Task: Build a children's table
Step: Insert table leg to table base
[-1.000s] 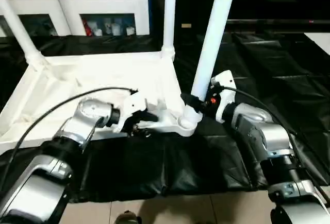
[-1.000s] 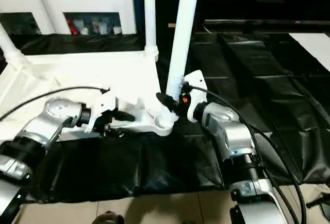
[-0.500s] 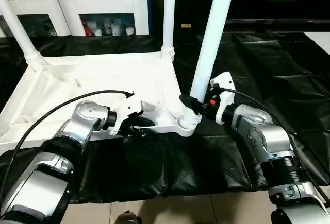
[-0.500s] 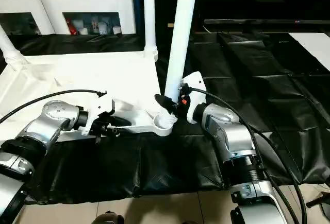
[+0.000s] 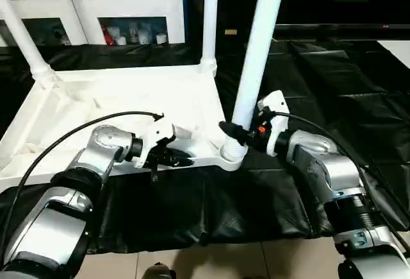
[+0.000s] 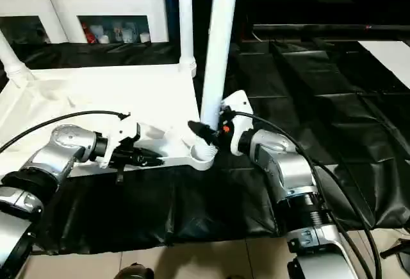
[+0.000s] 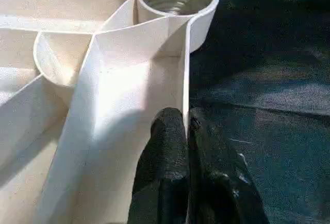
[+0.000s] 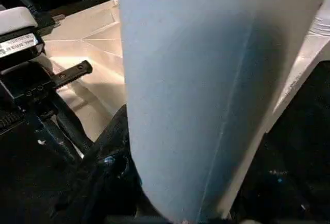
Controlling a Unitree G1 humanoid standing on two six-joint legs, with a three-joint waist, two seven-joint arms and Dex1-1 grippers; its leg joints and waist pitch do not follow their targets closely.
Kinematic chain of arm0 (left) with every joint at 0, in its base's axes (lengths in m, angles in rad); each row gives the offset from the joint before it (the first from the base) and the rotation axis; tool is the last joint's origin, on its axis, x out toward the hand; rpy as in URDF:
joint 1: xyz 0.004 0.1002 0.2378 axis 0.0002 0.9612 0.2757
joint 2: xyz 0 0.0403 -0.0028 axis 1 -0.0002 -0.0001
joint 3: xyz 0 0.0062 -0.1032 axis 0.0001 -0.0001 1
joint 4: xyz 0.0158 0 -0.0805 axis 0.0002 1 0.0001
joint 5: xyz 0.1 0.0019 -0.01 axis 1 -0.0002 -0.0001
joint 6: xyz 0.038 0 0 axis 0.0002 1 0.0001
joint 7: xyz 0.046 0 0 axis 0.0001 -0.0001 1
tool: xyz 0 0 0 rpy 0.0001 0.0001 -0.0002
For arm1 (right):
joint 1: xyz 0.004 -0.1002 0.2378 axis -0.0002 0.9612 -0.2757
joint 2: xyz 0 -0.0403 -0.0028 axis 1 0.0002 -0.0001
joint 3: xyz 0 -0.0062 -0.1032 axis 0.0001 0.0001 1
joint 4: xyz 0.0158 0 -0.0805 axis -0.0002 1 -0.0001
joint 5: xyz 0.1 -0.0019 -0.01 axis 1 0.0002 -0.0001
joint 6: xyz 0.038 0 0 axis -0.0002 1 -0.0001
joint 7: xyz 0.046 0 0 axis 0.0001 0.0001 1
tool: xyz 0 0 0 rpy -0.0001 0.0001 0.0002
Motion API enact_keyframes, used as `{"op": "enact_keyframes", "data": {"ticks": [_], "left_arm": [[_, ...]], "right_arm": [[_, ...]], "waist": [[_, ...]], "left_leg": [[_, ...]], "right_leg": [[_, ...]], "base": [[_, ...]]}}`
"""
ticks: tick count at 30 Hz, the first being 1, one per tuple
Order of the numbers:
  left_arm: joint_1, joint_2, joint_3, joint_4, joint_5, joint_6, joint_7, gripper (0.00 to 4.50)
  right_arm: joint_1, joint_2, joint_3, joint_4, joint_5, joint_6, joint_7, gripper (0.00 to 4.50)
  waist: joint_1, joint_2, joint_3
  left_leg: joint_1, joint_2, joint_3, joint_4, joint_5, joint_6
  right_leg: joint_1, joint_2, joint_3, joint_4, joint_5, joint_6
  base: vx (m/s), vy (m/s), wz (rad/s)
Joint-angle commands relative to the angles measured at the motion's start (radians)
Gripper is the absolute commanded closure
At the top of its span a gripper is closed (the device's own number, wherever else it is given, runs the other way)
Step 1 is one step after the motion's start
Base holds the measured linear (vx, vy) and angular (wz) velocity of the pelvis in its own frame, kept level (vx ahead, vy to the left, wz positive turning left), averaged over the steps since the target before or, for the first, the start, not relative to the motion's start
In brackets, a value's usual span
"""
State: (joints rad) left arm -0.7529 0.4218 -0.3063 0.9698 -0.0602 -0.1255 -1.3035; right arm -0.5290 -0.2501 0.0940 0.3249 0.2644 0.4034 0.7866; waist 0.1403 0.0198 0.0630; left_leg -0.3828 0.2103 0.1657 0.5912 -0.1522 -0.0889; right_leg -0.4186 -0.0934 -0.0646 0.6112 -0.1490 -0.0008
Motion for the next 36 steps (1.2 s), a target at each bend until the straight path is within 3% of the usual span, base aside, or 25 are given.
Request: {"op": "enact_keyframes", "data": {"ticks": [1,13,19,21,29,36], "left_arm": [[-0.005,-0.008,0.013,0.007,0.002,0.013,-0.003,4.5],[0.029,-0.061,0.044,-0.06,-0.013,0.064,0.054,4.5],[0.051,-0.068,0.051,-0.1,-0.016,0.072,0.054,4.5],[0.073,-0.061,0.037,-0.14,0.005,0.074,0.061,4.5],[0.076,-0.072,0.037,-0.153,0.026,0.081,0.102,4.5],[0.07,-0.085,0.047,-0.15,0.036,0.089,0.141,4.5]], "right_arm": [[-0.015,-0.007,0.023,0.008,-0.014,0.008,0.01,2.61],[-0.024,-0.03,0.048,0.048,-0.041,0.009,0.031,2.61],[-0.027,-0.011,0.003,0.102,-0.023,-0.027,0.014,2.61],[0.004,0.009,-0.057,0.124,0.038,-0.046,0.023,2.62],[0.069,0.024,-0.101,0.168,0.08,-0.094,0.062,2.62],[0.136,0.041,-0.132,0.204,0.087,-0.19,0.054,2.62]], "waist": [[-0.001,0.011,-0.084],[0.002,0.005,-0.081],[-0.002,0.007,-0.081],[-0.003,0.007,-0.081],[0.0,0.008,-0.083],[-0.001,0.01,-0.078]], "left_leg": [[0.021,0.011,0.001,-0.076,-0.343,-0.036],[0.022,0.012,0.002,-0.076,-0.353,-0.029],[0.021,0.011,0.001,-0.077,-0.356,-0.024],[0.022,0.013,0.001,-0.077,-0.362,-0.023],[0.022,0.012,0.004,-0.076,-0.353,-0.013],[0.026,0.012,0.003,-0.079,-0.398,-0.012]], "right_leg": [[0.053,-0.045,0.032,-0.066,-0.273,-0.207],[0.051,-0.049,0.033,-0.074,-0.33,-0.193],[0.049,-0.046,0.031,-0.076,-0.346,-0.186],[0.049,-0.048,0.032,-0.075,-0.341,-0.191],[0.049,-0.047,0.031,-0.076,-0.325,-0.196],[0.043,-0.048,0.03,-0.087,-0.391,-0.183]], "base": [[0.0,0.0,0.0],[0.0,0.0,0.0],[0.0,0.0,0.0],[0.0,0.0,0.0],[0.0,0.0,0.0],[0.0,0.0,0.0]]}}
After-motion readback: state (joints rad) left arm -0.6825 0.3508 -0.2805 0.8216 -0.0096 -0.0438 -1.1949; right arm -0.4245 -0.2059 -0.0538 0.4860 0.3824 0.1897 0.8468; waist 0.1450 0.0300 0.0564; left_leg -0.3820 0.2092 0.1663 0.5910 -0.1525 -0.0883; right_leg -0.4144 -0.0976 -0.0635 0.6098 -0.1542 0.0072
